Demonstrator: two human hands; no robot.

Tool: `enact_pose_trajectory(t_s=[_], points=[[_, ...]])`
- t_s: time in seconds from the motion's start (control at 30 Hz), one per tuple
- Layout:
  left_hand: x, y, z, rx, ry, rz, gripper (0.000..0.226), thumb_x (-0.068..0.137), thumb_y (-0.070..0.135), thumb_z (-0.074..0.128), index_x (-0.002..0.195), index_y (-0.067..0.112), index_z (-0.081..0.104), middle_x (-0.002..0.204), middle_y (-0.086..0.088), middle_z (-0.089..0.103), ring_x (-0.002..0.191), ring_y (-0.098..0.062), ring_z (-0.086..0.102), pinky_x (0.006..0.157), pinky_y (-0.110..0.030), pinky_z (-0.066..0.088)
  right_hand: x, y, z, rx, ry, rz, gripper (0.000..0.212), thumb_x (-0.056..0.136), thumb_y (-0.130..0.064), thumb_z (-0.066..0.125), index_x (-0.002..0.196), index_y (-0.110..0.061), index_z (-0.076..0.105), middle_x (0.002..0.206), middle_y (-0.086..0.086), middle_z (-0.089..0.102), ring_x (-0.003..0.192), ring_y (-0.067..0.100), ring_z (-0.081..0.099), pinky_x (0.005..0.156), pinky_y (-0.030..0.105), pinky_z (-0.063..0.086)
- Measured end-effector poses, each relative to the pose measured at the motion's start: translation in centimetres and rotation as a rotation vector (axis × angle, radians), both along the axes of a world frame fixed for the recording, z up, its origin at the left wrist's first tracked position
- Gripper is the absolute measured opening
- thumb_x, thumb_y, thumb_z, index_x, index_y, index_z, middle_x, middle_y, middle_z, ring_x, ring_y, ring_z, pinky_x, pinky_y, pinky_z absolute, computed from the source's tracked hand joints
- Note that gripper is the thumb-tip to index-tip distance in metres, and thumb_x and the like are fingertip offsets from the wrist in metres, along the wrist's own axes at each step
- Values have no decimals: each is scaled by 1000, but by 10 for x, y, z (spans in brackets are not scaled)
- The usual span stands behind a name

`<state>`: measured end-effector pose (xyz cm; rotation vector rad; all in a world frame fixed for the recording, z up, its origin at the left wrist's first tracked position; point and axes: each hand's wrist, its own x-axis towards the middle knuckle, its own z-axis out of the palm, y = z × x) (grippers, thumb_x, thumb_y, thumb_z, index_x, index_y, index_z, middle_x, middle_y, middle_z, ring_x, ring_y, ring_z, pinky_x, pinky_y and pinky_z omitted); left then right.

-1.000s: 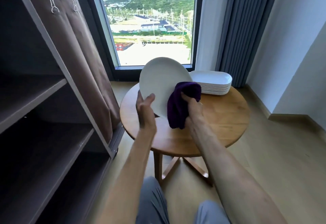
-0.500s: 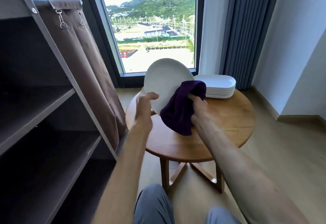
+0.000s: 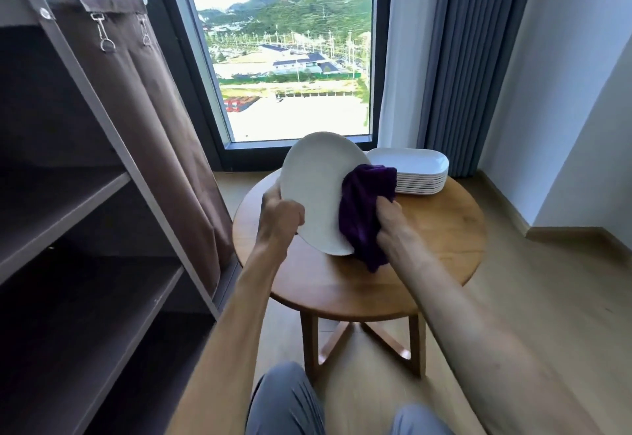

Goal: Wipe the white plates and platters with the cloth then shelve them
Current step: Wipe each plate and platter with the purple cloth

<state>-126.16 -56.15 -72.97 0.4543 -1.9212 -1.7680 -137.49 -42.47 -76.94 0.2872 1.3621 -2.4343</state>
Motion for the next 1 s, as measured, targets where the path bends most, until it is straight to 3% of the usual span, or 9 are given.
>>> enact_pose_trajectory(t_s=[0.07,0.17,0.3,0.4,0.47,0.53,0.6,0.7,1.0], points=[[-8,-8,14,34,2,-77,37,53,9,50,74,36,64,64,16,58,67,-8,52,44,-15,40,-14,-4,7,10,-15,8,32,92,0,57,123,0,64,118,21,70,92,33,68,84,47,60],[-20,15,0,232,241,25,63,64,1,54,121,26,64,108,-2,71,97,-24,62,67,-30,55,-13,-20,11,25,-56,-44,23,94,-6,49,112,-6,64,122,18,68,102,35,68,96,52,55],[-22,44,-31,439,328,33,61,49,-3,51,109,6,63,94,-19,63,82,-37,54,63,-38,47,11,-38,-6,-51,-110,33,38,90,-5,48,125,-2,60,120,18,67,108,36,66,101,54,52],[-18,27,-41,330,319,92,76,49,2,50,123,13,61,112,-14,65,95,-30,58,74,-38,50,6,-28,-14,-9,-72,-34,35,84,5,50,116,2,64,109,19,68,99,34,67,94,50,57],[-8,16,-44,107,298,34,92,52,8,53,142,22,51,132,-7,59,110,-20,57,78,-27,53,-9,-17,-9,110,40,-117,23,83,8,50,95,-2,67,92,13,66,87,27,63,73,31,59],[-3,10,-42,-97,238,-83,100,55,15,55,152,34,39,141,0,51,116,-15,53,76,-21,54,-26,-9,2,348,215,-178,23,79,4,56,96,-8,65,89,5,66,90,25,63,73,29,55],[-1,12,-39,-109,235,-134,96,58,17,57,151,34,39,136,0,53,115,-19,54,74,-22,55,-34,-11,17,612,428,-182,42,76,-2,65,117,-9,59,106,6,64,98,23,61,86,32,54],[-4,16,-33,29,250,-124,76,71,22,60,145,31,46,126,-1,61,111,-21,60,77,-28,58,-33,-26,33,857,754,-364,61,70,-9,75,126,-13,50,120,9,54,96,18,54,79,29,48],[-23,24,-24,67,288,-184,52,100,41,47,151,29,43,140,-5,60,128,-25,59,106,-52,51,16,-48,55,677,1040,-208,46,73,-11,70,117,-12,59,116,9,53,97,21,57,83,38,54]])
